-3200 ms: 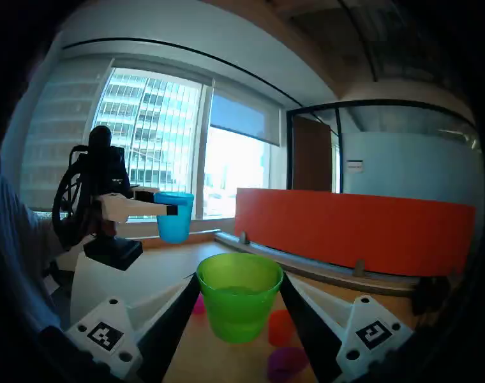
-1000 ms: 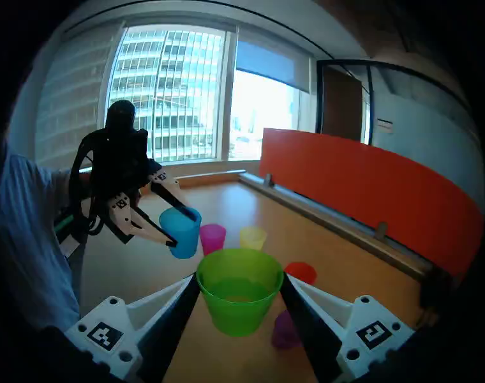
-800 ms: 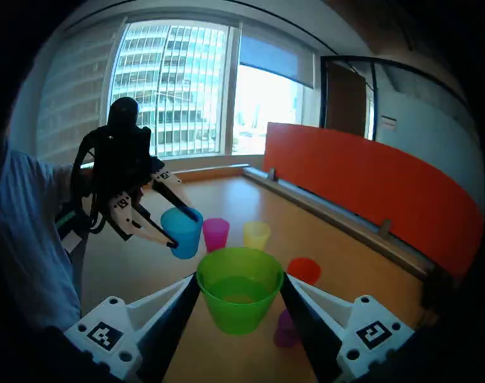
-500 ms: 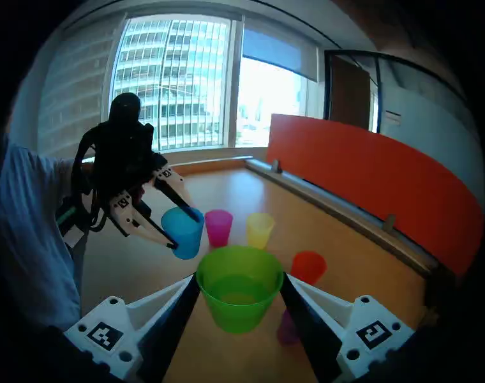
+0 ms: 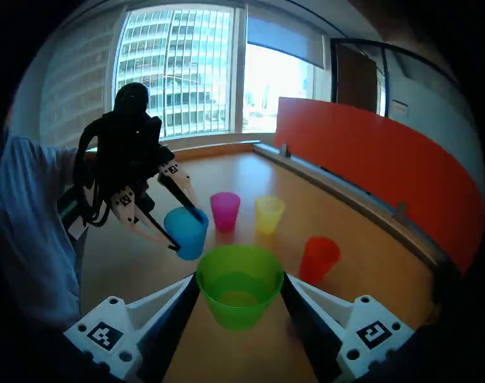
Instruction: Pour water
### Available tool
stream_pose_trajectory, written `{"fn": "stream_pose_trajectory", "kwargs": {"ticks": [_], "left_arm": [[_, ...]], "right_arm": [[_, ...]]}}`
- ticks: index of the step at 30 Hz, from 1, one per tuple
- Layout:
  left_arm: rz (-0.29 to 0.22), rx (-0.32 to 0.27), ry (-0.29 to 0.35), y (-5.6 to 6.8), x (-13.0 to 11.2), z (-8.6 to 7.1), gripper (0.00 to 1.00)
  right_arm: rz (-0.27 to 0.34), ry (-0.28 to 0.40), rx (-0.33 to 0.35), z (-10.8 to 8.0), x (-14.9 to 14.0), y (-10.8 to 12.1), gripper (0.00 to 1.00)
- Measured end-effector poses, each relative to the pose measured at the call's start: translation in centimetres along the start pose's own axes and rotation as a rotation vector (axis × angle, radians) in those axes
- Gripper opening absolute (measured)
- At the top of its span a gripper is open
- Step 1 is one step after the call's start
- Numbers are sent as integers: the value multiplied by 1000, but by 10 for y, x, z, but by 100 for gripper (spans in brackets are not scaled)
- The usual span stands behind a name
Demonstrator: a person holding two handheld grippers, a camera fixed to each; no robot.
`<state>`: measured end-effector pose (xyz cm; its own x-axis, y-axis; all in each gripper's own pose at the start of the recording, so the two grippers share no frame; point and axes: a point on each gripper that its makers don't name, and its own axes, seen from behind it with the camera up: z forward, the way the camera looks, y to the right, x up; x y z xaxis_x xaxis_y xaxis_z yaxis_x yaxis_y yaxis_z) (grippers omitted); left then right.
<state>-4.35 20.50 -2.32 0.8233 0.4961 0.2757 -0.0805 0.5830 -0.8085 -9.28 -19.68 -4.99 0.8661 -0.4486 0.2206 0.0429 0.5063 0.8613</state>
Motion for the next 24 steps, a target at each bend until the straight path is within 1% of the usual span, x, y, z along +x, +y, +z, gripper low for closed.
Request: {"fn": "stream_pose_trajectory", "kwargs": {"ticks": [9, 18, 24], "left_arm": [[-21, -15, -25, -3, -17, 13, 88], [-21, -14, -41, -10, -31, 26, 88], [-33, -15, -35, -13, -36, 30, 88]], "right_arm": [[-2, -48, 13, 16, -19, -3, 91], [2, -65, 27, 28, -28, -8, 91], [3, -70, 28, 35, -30, -8, 92]]}}
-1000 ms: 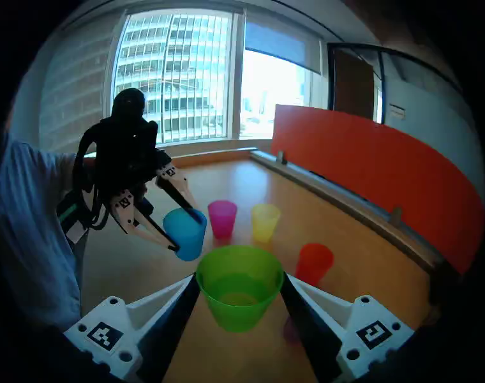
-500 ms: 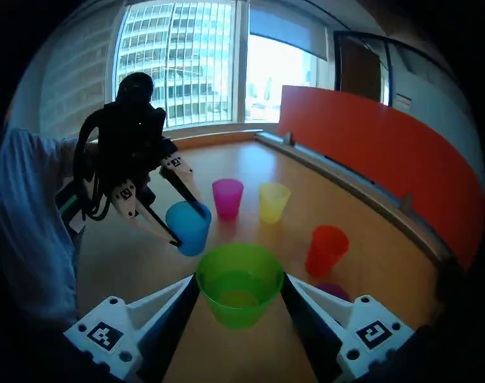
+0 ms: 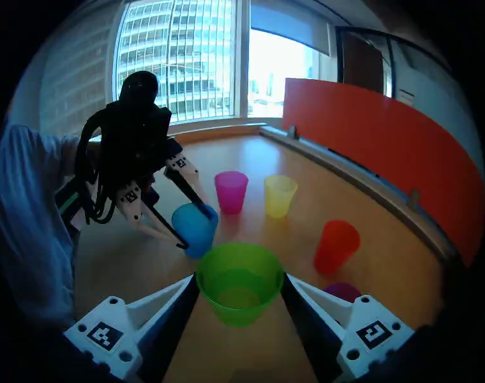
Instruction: Pour water
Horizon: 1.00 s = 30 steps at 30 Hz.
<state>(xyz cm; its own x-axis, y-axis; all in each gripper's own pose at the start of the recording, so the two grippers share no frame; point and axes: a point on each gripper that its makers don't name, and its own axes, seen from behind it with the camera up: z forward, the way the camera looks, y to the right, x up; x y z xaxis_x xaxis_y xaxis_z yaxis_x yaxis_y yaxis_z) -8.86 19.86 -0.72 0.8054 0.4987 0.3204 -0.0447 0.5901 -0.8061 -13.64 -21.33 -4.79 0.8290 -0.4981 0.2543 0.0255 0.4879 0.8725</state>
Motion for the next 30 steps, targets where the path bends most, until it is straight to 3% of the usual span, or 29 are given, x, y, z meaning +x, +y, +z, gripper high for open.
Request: {"fn": "stream_pose_trajectory", "kwargs": {"ticks": [9, 13, 17, 30], "left_arm": [[-18, 2, -5, -3, -10, 0, 88], [-18, 13, -22, -5, -16, -1, 96], [-24, 21, -38, -7, -21, -3, 97], [-50, 19, -46, 2, -36, -18, 97]], "right_arm": [[2, -5, 1, 10, -2, -2, 91], [0, -7, 0, 16, -5, -2, 91], [0, -10, -1, 22, -8, -3, 91], [-4, -17, -8, 41, -25, -5, 92]]}}
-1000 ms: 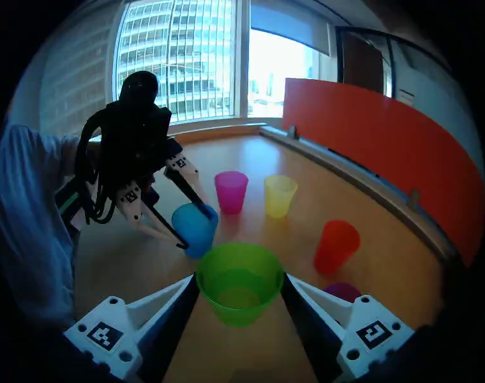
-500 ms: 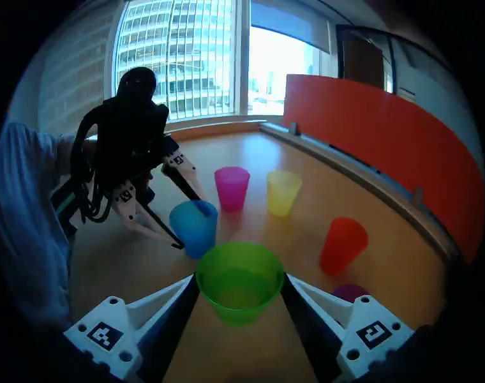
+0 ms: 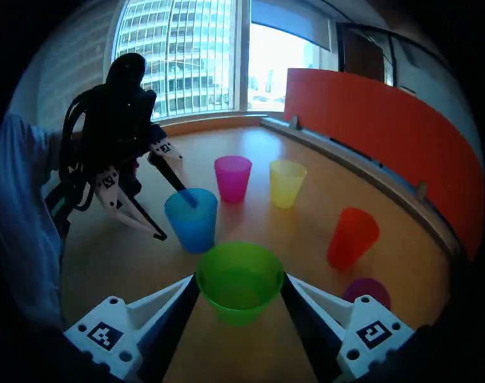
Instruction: Pour water
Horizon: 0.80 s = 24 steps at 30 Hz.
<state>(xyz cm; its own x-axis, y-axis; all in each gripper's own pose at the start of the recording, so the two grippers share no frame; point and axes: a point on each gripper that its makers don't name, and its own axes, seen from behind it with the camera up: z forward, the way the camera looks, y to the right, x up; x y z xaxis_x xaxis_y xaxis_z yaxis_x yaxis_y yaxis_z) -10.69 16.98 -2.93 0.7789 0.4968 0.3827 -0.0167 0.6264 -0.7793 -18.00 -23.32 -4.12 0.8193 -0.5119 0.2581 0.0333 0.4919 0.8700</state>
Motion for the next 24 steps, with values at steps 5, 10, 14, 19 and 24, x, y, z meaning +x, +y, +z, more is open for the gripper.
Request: {"fn": "stream_pose_trajectory", "kwargs": {"ticks": [5, 10, 14, 19, 24], "left_arm": [[-1, 7, 7, 2, -1, -5, 97], [-3, 10, 10, 4, -1, -9, 97], [-4, 14, 10, 5, -1, -10, 97], [-3, 12, 14, 9, 1, -13, 97], [-5, 13, 19, 12, 3, -15, 97]], "right_arm": [[-4, 1, -6, 4, -4, -2, 92], [-15, 1, -16, 5, -9, -2, 92], [-15, 5, -23, 4, -10, -2, 92], [-8, 5, -30, 1, -13, -1, 94], [4, 19, -38, -1, -11, 0, 97]]}}
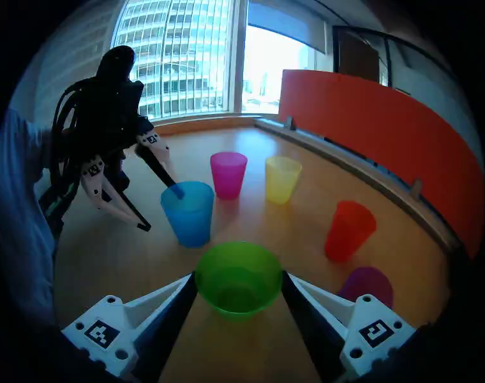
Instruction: Pour water
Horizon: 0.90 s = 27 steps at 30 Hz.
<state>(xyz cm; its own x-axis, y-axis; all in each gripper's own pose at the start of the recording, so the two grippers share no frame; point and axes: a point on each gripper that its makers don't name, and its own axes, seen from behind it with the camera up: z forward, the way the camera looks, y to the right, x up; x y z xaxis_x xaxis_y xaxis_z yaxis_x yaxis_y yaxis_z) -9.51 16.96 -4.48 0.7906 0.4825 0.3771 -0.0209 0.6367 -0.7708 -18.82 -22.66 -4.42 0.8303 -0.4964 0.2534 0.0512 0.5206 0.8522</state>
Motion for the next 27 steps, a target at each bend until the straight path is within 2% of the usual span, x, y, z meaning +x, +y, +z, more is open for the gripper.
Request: {"fn": "stream_pose_trajectory", "kwargs": {"ticks": [2, 9, 17, 27], "left_arm": [[-2, 3, 3, 0, 1, -1, 97], [-20, 20, 23, 0, 2, -11, 97], [-49, 62, 66, -5, 7, -30, 97], [-68, 163, 105, -18, 6, -53, 97]], "right_arm": [[7, 1, -4, -1, 0, 1, 100], [13, -7, -22, -13, -8, 1, 100], [45, 12, -70, -39, -17, 5, 100], [72, 59, -152, -74, -20, 10, 100]]}}
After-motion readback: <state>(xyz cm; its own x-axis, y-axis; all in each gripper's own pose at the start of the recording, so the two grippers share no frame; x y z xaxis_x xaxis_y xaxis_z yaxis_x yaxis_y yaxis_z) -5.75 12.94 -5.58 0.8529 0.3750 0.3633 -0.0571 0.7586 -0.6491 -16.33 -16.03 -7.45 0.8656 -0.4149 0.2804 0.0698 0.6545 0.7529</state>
